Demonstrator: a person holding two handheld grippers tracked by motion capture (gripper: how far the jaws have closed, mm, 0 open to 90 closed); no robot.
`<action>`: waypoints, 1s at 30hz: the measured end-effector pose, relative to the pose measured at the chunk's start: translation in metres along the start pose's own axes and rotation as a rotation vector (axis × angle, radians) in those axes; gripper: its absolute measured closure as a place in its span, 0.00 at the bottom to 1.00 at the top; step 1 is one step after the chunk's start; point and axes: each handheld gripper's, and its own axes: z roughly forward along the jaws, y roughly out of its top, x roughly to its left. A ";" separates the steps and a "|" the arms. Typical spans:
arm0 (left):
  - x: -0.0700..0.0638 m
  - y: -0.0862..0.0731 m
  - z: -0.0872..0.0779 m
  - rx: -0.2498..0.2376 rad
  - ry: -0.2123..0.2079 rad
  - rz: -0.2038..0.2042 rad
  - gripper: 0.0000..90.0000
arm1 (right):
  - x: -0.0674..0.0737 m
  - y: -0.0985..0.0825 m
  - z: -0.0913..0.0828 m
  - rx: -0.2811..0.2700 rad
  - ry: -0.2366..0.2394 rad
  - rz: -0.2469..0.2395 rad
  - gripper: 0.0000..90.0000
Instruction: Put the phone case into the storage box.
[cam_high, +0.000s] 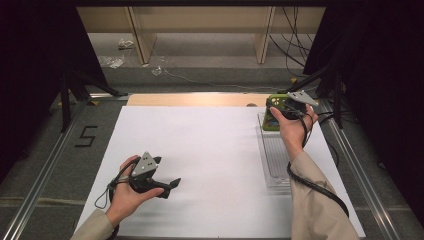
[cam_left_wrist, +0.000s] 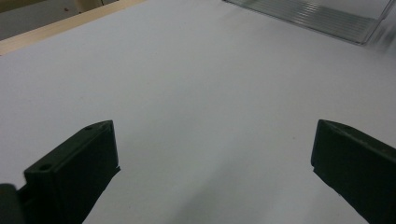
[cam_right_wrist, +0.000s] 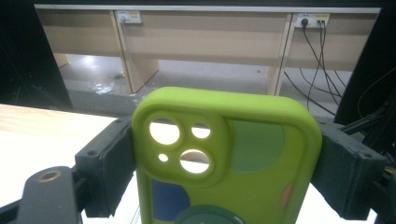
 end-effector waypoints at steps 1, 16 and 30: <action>0.000 0.000 0.000 0.000 0.000 0.000 0.00 | 0.000 0.000 0.000 0.000 0.000 0.000 0.19; 0.000 0.000 0.000 -0.001 0.000 -0.001 0.00 | 0.001 -0.001 0.007 0.007 -0.006 -0.002 0.19; 0.000 0.000 0.000 -0.002 -0.002 -0.001 0.00 | 0.000 -0.001 0.011 0.012 -0.013 -0.001 0.19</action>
